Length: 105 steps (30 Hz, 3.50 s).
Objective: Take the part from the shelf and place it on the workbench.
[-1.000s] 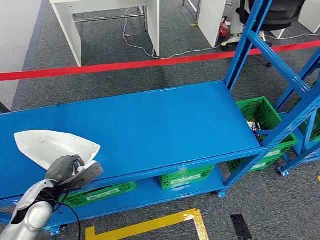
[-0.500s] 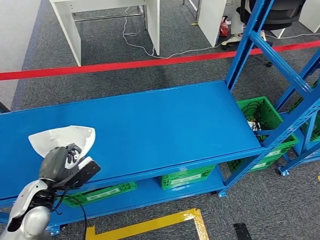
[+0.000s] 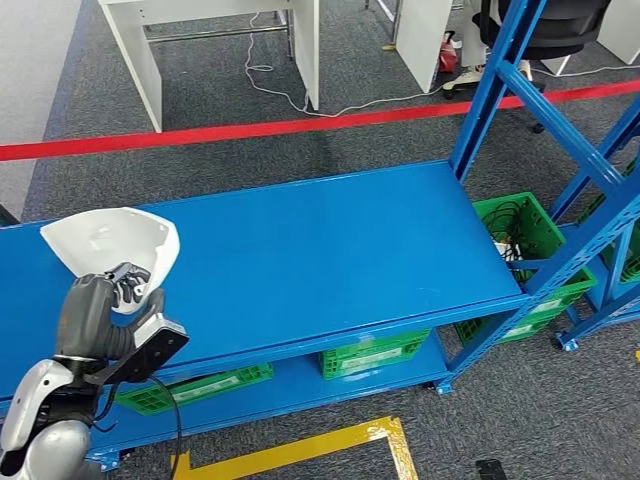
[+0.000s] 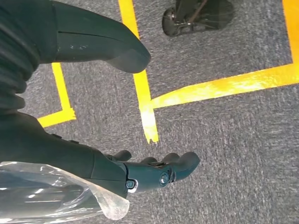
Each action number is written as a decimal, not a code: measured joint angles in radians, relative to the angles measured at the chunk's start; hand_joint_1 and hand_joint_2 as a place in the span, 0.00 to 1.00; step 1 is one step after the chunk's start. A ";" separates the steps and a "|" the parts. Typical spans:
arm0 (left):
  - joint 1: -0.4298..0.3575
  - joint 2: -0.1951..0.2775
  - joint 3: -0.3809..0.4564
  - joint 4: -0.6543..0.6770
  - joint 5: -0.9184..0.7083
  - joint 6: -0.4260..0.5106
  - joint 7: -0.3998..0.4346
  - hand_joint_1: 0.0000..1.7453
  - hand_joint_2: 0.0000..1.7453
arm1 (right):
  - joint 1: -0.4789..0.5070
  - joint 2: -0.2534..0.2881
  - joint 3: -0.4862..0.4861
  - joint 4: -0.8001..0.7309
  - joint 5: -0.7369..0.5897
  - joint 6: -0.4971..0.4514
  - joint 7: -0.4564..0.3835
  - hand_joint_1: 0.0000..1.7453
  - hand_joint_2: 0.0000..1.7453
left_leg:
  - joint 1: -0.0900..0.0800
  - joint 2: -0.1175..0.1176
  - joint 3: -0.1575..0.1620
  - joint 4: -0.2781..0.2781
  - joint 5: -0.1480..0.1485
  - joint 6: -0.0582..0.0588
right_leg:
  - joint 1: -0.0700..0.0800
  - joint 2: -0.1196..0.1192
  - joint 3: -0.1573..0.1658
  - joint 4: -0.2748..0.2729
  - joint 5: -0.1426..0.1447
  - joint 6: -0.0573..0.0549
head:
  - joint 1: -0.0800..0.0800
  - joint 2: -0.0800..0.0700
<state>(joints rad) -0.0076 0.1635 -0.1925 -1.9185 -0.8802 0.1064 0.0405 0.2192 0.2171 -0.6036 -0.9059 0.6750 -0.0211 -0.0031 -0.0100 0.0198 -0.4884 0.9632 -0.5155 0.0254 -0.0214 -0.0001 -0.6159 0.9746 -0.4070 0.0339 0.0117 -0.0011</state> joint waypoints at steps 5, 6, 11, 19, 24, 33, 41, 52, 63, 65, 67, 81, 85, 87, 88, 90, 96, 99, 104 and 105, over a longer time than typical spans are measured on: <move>0.003 0.000 -0.012 -0.031 -0.001 0.022 -0.028 1.00 1.00 | -0.002 0.013 -0.033 -0.012 0.023 0.015 -0.006 0.00 1.00 | 0.000 0.000 0.000 0.000 0.000 0.000 | 0.000 0.000 0.000 0.000 0.000 0.000 | 0.000 0.000; 0.005 0.000 -0.015 -0.035 -0.002 0.023 -0.032 1.00 1.00 | -0.001 0.015 -0.038 -0.012 0.026 0.016 -0.009 0.00 1.00 | 0.000 0.000 0.000 0.000 0.000 0.000 | 0.000 0.000 0.000 0.000 0.000 0.000 | 0.000 0.000; 0.012 0.002 -0.021 -0.046 0.015 0.037 -0.052 1.00 1.00 | -0.003 0.024 -0.063 -0.013 0.035 0.024 -0.020 0.00 1.00 | 0.000 0.000 -0.001 0.000 0.000 0.000 | 0.000 0.000 -0.001 0.000 0.000 0.000 | 0.000 0.000; 0.105 -0.054 -0.025 -0.132 0.079 0.114 -0.134 1.00 1.00 | -0.001 0.068 -0.137 -0.060 0.129 0.052 -0.050 0.00 1.00 | -0.005 -0.001 -0.002 0.008 0.003 0.009 | -0.005 -0.001 0.002 -0.006 0.009 0.012 | -0.001 0.000; 0.189 -0.086 -0.017 -0.196 0.108 0.235 -0.186 1.00 1.00 | -0.007 0.095 -0.187 -0.084 0.159 0.058 -0.086 0.00 1.00 | 0.004 0.010 0.000 -0.019 0.033 0.027 | -0.002 -0.001 -0.052 0.142 -0.118 0.020 | 0.003 0.000; 0.281 -0.114 0.017 -0.249 0.113 0.326 -0.242 1.00 1.00 | -0.005 0.112 -0.204 -0.095 0.034 0.089 -0.034 0.00 1.00 | 0.006 0.008 -0.060 0.050 0.031 -0.002 | -0.003 0.000 0.101 0.042 -0.130 0.014 | 0.004 0.000; 0.288 -0.120 0.033 -0.254 0.117 0.331 -0.254 1.00 1.00 | 0.017 0.125 -0.196 -0.127 -0.036 0.127 -0.015 0.00 1.00 | 0.012 -0.006 -0.128 0.292 -0.153 -0.037 | -0.001 -0.002 0.040 0.046 -0.085 -0.037 | -0.007 0.000; 0.289 -0.125 0.035 -0.261 0.126 0.327 -0.261 1.00 1.00 | 0.040 0.133 -0.175 -0.145 -0.104 0.170 0.000 0.00 1.00 | -0.002 -0.011 0.066 -0.013 -0.034 0.013 | 0.007 0.000 -0.027 0.049 -0.030 -0.001 | -0.006 0.000; 0.296 -0.132 0.037 -0.261 0.136 0.326 -0.263 1.00 1.00 | 0.053 0.133 -0.157 -0.158 -0.146 0.204 0.009 0.00 1.00 | -0.012 0.001 -0.084 0.040 0.057 0.020 | 0.016 -0.002 0.170 0.047 -0.148 -0.011 | -0.003 0.000; 0.296 -0.133 0.037 -0.261 0.136 0.325 -0.263 1.00 1.00 | 0.054 0.133 -0.153 -0.163 -0.152 0.207 0.012 0.00 1.00 | -0.011 0.002 -0.094 0.045 0.072 0.009 | 0.018 -0.002 0.195 -0.012 -0.166 -0.016 | -0.003 0.000; 0.298 -0.132 0.037 -0.261 0.136 0.324 -0.263 1.00 1.00 | 0.058 0.134 -0.152 -0.164 -0.157 0.211 0.014 0.00 1.00 | -0.009 -0.002 -0.107 0.053 0.065 -0.003 | 0.012 -0.004 0.180 -0.024 -0.156 -0.025 | -0.004 0.000; 0.300 -0.131 0.038 -0.260 0.143 0.323 -0.262 1.00 1.00 | 0.069 0.136 -0.136 -0.178 -0.181 0.218 0.022 0.00 1.00 | 0.022 -0.023 0.040 0.029 -0.053 -0.028 | -0.002 -0.006 0.012 0.046 -0.049 0.008 | -0.010 0.000; 0.298 -0.131 0.039 -0.260 0.140 0.320 -0.261 1.00 1.00 | 0.079 0.136 -0.130 -0.179 -0.182 0.218 0.029 0.00 1.00 | 0.018 -0.014 -0.008 0.026 -0.013 0.011 | -0.003 -0.003 -0.033 0.167 -0.187 0.017 | -0.005 0.000; 0.299 -0.131 0.039 -0.260 0.139 0.318 -0.261 1.00 1.00 | 0.080 0.136 -0.127 -0.181 -0.185 0.218 0.031 0.00 1.00 | 0.010 -0.009 -0.038 0.028 0.010 0.018 | 0.001 -0.002 -0.051 0.287 -0.249 0.014 | -0.002 0.000; 0.299 -0.131 0.039 -0.259 0.139 0.319 -0.261 1.00 1.00 | 0.081 0.136 -0.126 -0.181 -0.186 0.218 0.031 0.00 1.00 | 0.006 -0.004 -0.053 0.029 0.021 0.020 | 0.002 -0.003 -0.047 0.320 -0.241 0.012 | -0.002 0.000; 0.299 -0.131 0.039 -0.259 0.142 0.319 -0.261 1.00 1.00 | 0.081 0.136 -0.124 -0.181 -0.187 0.218 0.031 0.00 1.00 | -0.001 0.006 -0.081 0.031 0.042 0.022 | 0.006 -0.007 0.006 0.291 -0.175 0.004 | -0.002 0.000; 0.296 -0.131 0.039 -0.259 0.148 0.318 -0.260 1.00 1.00 | 0.080 0.136 -0.111 -0.197 -0.189 0.219 0.034 0.00 1.00 | -0.009 0.053 -0.114 0.036 0.094 0.003 | 0.025 -0.042 0.217 -0.047 -0.171 -0.020 | -0.003 0.000; 0.295 -0.131 0.039 -0.259 0.148 0.313 -0.259 1.00 1.00 | 0.090 0.136 -0.108 -0.197 -0.192 0.218 0.041 0.00 1.00 | -0.002 0.022 -0.136 0.087 0.029 -0.017 | 0.019 -0.022 0.186 -0.052 -0.149 -0.035 | -0.005 0.000; 0.293 -0.130 0.038 -0.259 0.152 0.291 -0.253 1.00 1.00 | 0.095 0.136 -0.102 -0.201 -0.194 0.220 0.043 0.00 1.00 | 0.007 -0.008 -0.161 0.321 -0.078 -0.031 | 0.021 0.017 0.136 -0.039 -0.109 -0.046 | -0.006 0.000; 0.292 -0.130 0.037 -0.259 0.153 0.285 -0.250 1.00 1.00 | 0.095 0.136 -0.102 -0.202 -0.194 0.222 0.044 0.00 1.00 | 0.007 -0.012 -0.135 0.295 -0.045 -0.028 | 0.021 0.027 0.127 -0.032 -0.104 -0.044 | -0.006 0.000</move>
<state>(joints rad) 0.2844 0.0339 -0.1553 -2.1772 -0.7267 0.3909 -0.2099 0.3145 0.3531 -0.7053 -1.1078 0.4809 0.2005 0.0407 -0.0028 0.0075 -0.6237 1.2580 -0.5604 -0.0030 -0.0002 0.0266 -0.4894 0.9424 -0.5106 -0.0100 0.0052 -0.0011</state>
